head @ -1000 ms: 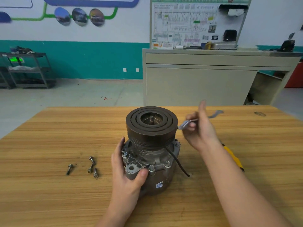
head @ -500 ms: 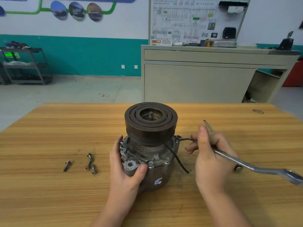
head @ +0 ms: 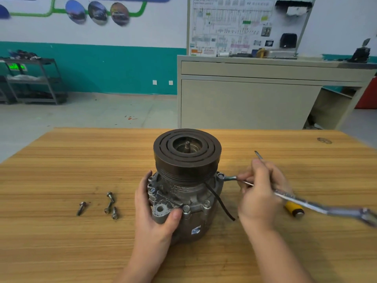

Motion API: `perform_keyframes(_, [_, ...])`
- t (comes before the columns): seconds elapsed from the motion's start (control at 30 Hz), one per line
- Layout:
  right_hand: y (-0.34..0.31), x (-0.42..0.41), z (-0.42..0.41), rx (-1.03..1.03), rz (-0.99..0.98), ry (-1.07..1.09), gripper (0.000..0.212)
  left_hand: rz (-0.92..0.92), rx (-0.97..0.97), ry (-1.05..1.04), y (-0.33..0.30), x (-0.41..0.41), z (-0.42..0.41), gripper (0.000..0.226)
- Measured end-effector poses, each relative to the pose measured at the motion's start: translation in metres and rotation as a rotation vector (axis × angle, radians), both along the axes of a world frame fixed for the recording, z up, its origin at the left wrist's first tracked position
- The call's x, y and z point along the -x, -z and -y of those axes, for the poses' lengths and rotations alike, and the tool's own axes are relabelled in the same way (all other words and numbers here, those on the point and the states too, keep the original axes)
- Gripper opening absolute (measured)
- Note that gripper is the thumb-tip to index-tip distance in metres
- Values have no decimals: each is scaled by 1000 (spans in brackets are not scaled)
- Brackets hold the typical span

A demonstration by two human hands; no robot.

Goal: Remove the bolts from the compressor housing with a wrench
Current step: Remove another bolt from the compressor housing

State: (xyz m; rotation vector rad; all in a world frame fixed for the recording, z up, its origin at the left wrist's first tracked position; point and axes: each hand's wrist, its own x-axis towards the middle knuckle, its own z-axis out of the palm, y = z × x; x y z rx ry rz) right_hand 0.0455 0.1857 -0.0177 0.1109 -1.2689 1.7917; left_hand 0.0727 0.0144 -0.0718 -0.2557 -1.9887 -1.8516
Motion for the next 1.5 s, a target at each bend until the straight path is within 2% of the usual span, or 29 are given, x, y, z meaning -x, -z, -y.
perform_keyframes(0.07, [-10,16,-14,185,58,-289,39,2,-12,-2,0,0,0,105])
perform_keyframes(0.17, [-18,42,-27,337,322,-708,50,-1,14,-21,-2,0,-1,104])
perform_keyframes(0.27, [-22,53,-28,358,459,-819,54,5,36,-33,-3,-1,-1,108])
perform_keyframes(0.37, [-35,43,-34,577,348,-665,52,5,28,-31,-4,-2,-1,107])
perform_keyframes(0.4, [-37,36,-36,576,297,-587,50,-3,22,-29,-5,-2,-1,105])
perform_keyframes(0.53, [-25,-2,-29,218,224,-302,43,-30,4,-7,-5,-1,-3,100])
perform_keyframes(0.63, [-15,-21,-16,74,186,-179,36,-45,12,-6,-4,-1,-3,94])
perform_keyframes(0.7, [-9,-27,-11,14,154,-88,39,-58,25,-19,-4,-2,-3,90])
perform_keyframes(0.8, [0,-30,-2,-261,107,125,33,-70,24,-37,-6,-3,-3,88])
perform_keyframes(0.9, [5,-32,13,-461,105,217,34,-85,17,-31,-5,-3,-3,87])
perform_keyframes(0.97, [4,-36,21,-687,-31,384,32,-85,14,-23,-5,-3,-3,88])
perform_keyframes(1.0, [5,-38,23,-719,-95,428,32,-81,9,-21,-5,-3,-3,89])
perform_keyframes(1.03, [6,-38,22,-690,-113,431,32,-76,1,-19,-5,-3,-3,90])
perform_keyframes(1.1, [5,-35,18,-479,-69,335,35,-53,-28,-9,-6,-3,-2,92])
perform_keyframes(1.2, [-5,-19,0,-22,75,-27,33,-26,-40,-6,-5,-3,-2,98])
perform_keyframes(1.27, [-16,2,-18,247,178,-331,41,-4,-21,-17,-3,-2,-2,107])
perform_keyframes(1.33, [-22,25,-27,342,361,-550,49,19,6,-25,-3,-2,-2,112])
perform_keyframes(1.4, [-22,40,-28,325,500,-653,45,33,26,-34,-4,-2,-2,110])
perform_keyframes(1.5, [-32,41,-33,432,450,-585,36,36,31,-41,-5,-2,-1,109])
